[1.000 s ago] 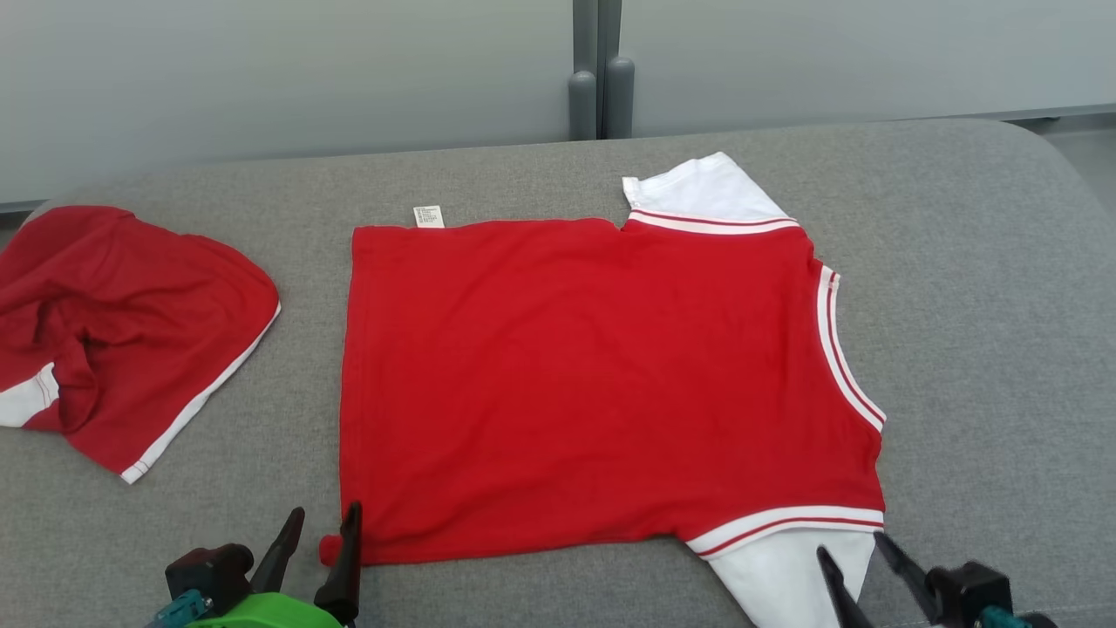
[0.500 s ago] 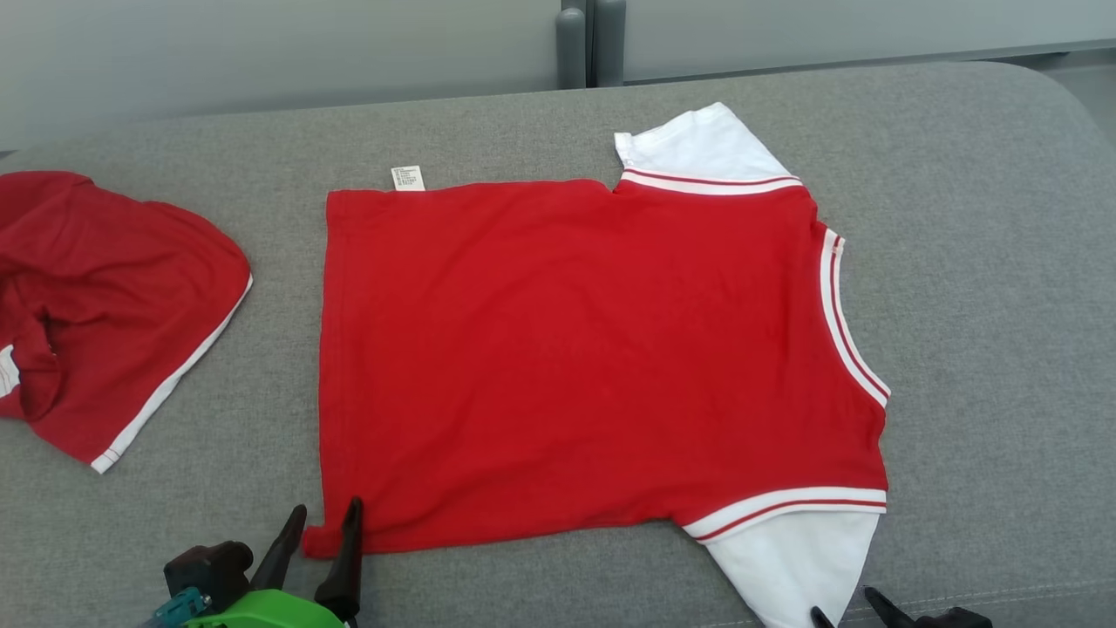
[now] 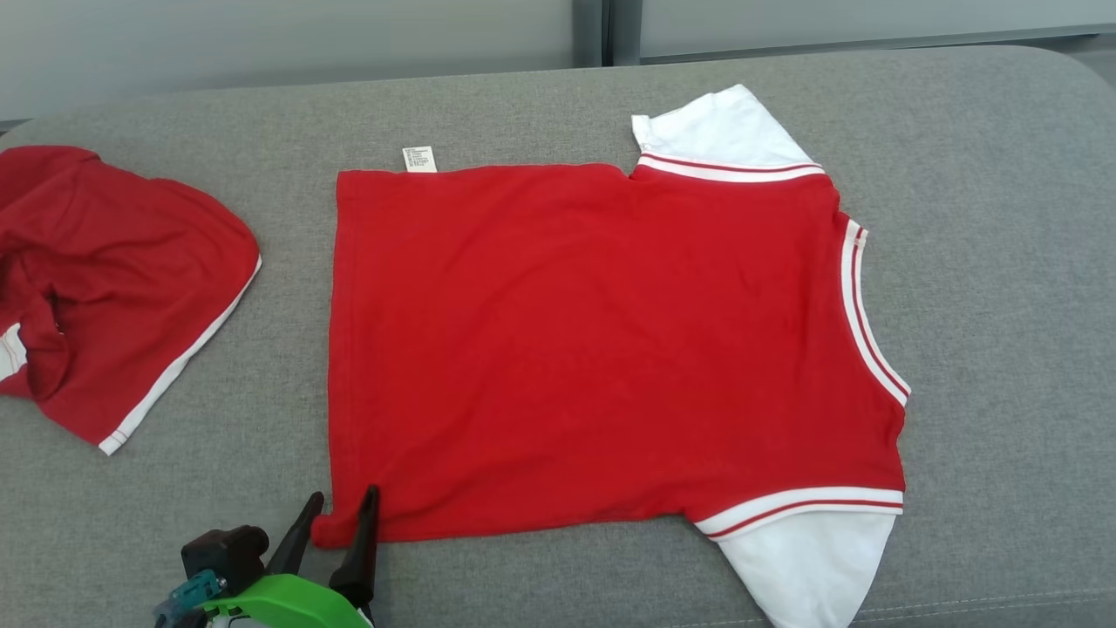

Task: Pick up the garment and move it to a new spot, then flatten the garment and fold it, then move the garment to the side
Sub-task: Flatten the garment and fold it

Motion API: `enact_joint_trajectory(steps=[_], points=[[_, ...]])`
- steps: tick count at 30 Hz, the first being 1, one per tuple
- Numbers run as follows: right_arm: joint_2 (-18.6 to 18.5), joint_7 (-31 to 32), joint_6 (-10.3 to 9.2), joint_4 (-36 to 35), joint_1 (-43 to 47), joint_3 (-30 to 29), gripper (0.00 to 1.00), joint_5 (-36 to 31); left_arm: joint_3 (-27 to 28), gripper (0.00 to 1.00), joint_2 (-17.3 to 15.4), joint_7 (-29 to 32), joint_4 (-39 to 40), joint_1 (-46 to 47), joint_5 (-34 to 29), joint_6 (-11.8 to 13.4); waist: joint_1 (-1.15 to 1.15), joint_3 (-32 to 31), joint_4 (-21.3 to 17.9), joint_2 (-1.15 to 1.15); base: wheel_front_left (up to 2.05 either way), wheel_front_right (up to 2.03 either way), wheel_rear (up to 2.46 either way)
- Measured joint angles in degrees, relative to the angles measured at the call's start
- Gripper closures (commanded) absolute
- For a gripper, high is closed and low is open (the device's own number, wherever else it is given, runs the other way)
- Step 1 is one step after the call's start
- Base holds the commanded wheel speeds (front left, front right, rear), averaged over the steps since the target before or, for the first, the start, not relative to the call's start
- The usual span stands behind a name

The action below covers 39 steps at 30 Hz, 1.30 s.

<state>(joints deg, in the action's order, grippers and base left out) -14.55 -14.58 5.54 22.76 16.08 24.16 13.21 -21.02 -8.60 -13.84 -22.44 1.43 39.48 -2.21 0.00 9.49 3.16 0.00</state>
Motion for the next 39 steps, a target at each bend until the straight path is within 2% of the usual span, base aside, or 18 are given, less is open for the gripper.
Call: enact_joint_trajectory(steps=[1,2,4,5,7,8,12,14,23,39], points=[[0.0,0.0,0.01,0.0,0.0,0.0,0.45,0.1,0.0,0.00,0.0,0.0,-0.1,0.2,0.0,-0.1,0.00,0.0,0.2,0.00,0.00,0.00,0.00],[-0.1,0.0,0.02,0.1,0.0,0.1,0.51,0.1,0.1,0.00,0.0,0.0,-0.3,0.3,0.0,-0.1,0.00,0.0,0.4,0.00,0.00,0.00,0.00],[-0.1,0.0,0.22,0.2,-0.1,0.4,0.53,0.1,0.4,0.00,0.0,0.0,-0.5,0.3,0.0,-0.1,0.00,0.0,0.6,0.00,0.00,0.00,0.00],[-0.1,0.0,0.47,0.2,-0.2,0.5,0.63,0.2,0.4,0.00,0.0,0.0,-0.6,0.3,0.0,-0.1,0.00,0.0,0.7,0.00,0.00,0.00,0.00],[-0.1,0.0,0.49,0.3,-0.3,0.5,0.69,0.4,0.4,0.00,0.1,0.0,-0.7,0.3,0.0,-0.1,0.00,0.0,0.8,0.00,0.00,0.00,0.00],[-0.1,0.0,0.49,0.3,-0.3,0.5,0.77,0.4,0.4,0.00,0.1,0.0,-0.8,0.3,0.0,-0.1,0.00,0.0,0.8,0.00,0.00,0.00,0.00],[-0.1,0.0,0.52,0.3,-0.3,0.6,0.88,0.5,0.4,0.00,0.3,0.0,-0.8,0.3,0.0,-0.1,0.00,0.0,0.9,0.00,0.00,0.00,0.00],[-0.2,0.0,0.65,0.3,-0.4,0.6,1.00,0.5,0.4,0.00,0.4,-0.1,-0.8,0.3,0.0,-0.2,0.00,0.0,1.0,0.00,0.00,0.00,0.00],[-0.3,0.0,0.99,0.5,-0.6,0.9,1.00,0.9,0.8,0.00,0.5,-0.1,0.8,0.3,0.0,-0.2,0.00,0.0,0.8,0.00,0.00,0.00,0.00],[-1.0,0.0,1.02,1.1,-1.4,1.4,1.00,1.1,0.6,0.00,0.1,3.8,2.9,-2.1,0.2,2.3,0.00,0.6,0.9,0.00,0.00,0.00,0.00]])
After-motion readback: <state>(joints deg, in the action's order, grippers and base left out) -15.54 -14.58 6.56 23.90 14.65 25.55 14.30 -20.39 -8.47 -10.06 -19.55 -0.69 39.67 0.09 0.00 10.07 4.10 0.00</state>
